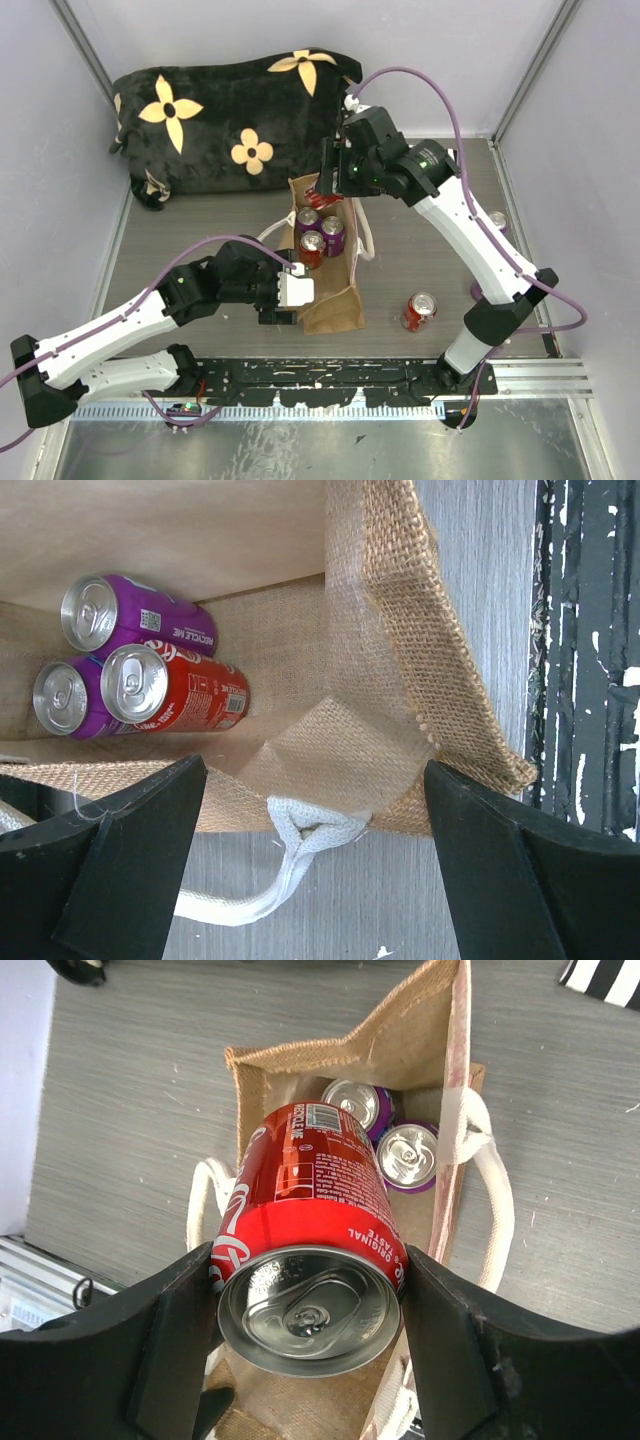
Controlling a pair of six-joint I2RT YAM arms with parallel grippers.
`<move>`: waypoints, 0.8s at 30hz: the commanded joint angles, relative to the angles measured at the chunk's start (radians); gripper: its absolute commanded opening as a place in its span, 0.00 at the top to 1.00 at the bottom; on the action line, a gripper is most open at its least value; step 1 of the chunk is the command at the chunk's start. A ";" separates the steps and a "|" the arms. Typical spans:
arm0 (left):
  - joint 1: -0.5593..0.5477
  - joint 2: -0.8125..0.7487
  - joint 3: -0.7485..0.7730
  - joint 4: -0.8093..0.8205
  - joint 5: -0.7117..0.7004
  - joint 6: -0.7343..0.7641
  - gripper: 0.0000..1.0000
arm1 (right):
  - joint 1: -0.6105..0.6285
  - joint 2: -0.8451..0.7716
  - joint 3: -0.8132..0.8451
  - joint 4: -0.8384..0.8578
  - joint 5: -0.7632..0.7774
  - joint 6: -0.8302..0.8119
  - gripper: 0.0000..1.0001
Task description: Place the beverage into the canvas bag
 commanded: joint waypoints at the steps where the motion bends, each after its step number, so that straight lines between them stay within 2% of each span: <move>1: -0.006 -0.001 0.009 -0.006 -0.030 0.024 0.02 | 0.024 -0.004 -0.024 0.079 0.040 -0.009 0.99; 15: -0.006 -0.018 0.012 -0.019 -0.040 0.026 0.02 | 0.032 0.076 -0.116 -0.093 0.088 0.005 0.99; 24: -0.006 0.010 0.064 0.030 -0.079 0.016 0.02 | 0.036 0.114 -0.209 -0.062 0.087 0.002 0.99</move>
